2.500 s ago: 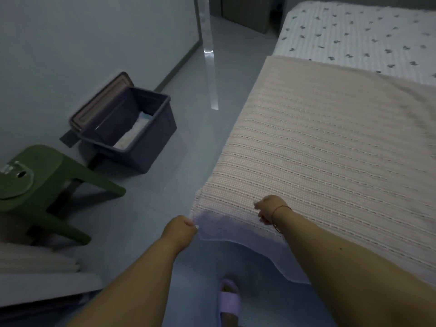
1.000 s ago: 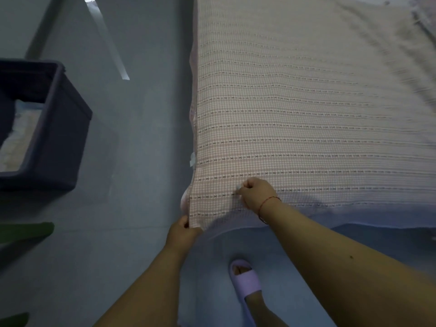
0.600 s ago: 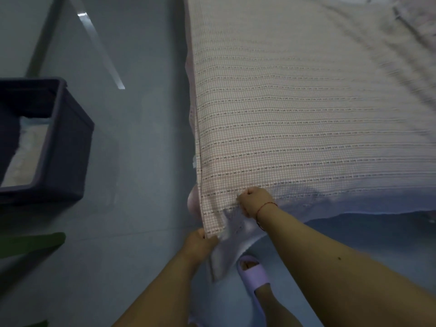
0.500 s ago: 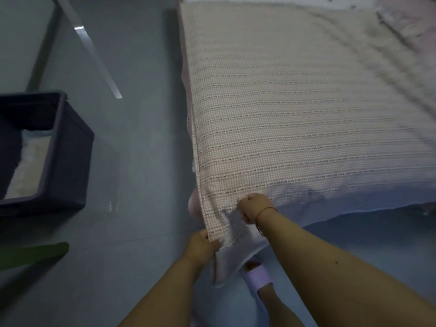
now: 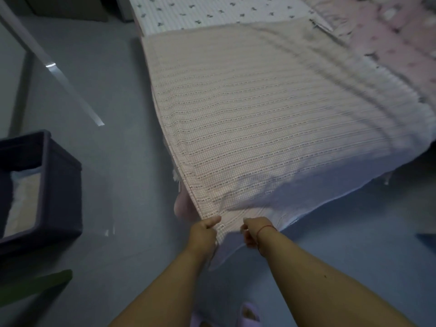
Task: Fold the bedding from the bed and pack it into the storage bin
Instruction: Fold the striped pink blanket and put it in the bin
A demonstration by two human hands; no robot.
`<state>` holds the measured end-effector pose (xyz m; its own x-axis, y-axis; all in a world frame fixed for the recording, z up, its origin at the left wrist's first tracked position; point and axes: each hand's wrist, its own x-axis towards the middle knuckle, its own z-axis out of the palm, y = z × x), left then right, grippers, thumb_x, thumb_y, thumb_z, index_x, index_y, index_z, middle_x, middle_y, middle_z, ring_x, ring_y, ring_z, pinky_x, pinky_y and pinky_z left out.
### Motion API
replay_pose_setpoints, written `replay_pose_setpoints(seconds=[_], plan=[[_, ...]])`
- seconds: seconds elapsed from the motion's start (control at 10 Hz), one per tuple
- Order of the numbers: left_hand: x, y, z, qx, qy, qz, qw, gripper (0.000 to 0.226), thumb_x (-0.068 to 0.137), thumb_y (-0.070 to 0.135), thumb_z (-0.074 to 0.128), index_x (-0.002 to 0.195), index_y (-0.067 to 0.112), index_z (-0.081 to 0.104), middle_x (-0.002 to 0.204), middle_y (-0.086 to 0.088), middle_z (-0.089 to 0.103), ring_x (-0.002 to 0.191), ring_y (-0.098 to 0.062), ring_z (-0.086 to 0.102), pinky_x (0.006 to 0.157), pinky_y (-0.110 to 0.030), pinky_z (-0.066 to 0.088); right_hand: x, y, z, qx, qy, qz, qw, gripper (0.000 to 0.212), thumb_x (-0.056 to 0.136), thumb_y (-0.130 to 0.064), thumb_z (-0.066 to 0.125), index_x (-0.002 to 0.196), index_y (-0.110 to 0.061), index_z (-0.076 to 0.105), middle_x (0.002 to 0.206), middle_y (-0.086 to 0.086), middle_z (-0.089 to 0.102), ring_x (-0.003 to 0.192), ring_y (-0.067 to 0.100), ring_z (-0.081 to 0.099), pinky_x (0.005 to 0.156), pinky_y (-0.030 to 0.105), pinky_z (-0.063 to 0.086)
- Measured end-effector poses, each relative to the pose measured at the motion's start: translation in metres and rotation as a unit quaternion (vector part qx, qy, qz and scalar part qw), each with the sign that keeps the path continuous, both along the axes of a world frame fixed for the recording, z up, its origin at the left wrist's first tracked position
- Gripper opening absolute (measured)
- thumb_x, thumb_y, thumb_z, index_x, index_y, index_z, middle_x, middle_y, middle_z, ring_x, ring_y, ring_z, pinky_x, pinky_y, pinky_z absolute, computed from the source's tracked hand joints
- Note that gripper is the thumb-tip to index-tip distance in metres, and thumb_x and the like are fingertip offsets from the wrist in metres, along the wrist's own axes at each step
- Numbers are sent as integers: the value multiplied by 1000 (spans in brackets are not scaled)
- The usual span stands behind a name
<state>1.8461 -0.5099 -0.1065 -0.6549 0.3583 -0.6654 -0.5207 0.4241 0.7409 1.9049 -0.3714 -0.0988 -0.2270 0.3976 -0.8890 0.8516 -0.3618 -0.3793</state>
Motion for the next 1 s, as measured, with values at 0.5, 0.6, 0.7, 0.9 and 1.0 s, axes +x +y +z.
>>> replay_pose_setpoints(seconds=[0.5, 0.6, 0.7, 0.9, 1.0], plan=[[12, 35, 53, 43, -110, 127, 985, 38, 88, -21, 33, 85, -1, 66, 99, -18, 63, 88, -28, 60, 73, -28, 53, 46, -6, 24, -184, -3, -206, 961, 63, 96, -46, 43, 139, 1, 38, 118, 21, 55, 113, 35, 50, 102, 48, 37], [9, 38, 64, 74, -138, 174, 972, 29, 93, -15, 33, 105, -15, 60, 113, -25, 59, 97, -35, 57, 88, -42, 49, 45, -13, 19, -202, 90, -330, 918, 53, 95, -39, 51, 131, -1, 50, 101, 18, 65, 91, 32, 62, 76, 42, 56], [11, 35, 76, 101, -151, 205, 962, 28, 94, -13, 36, 115, -17, 54, 112, -25, 58, 91, -33, 59, 80, -40, 52, 38, -8, 8, -222, 131, -370, 893, 50, 101, -28, 38, 141, 2, 38, 142, 18, 44, 132, 34, 41, 111, 44, 33], [10, 28, 93, 40, -102, 126, 986, 12, 93, 1, 52, 88, -2, 62, 72, -10, 64, 63, -17, 60, 59, -26, 54, 27, 23, 16, -100, 156, -400, 897, 56, 97, -20, 50, 145, -3, 29, 141, 15, 45, 128, 36, 46, 103, 47, 40], [-4, 30, 100, -110, 104, -23, 988, 29, 100, 18, 47, 101, 1, 69, 100, -5, 64, 93, -20, 57, 82, -23, 40, 14, 31, 40, -34, 179, -393, 901, 65, 90, -19, 60, 146, -7, 30, 139, 13, 47, 122, 36, 51, 96, 47, 46]])
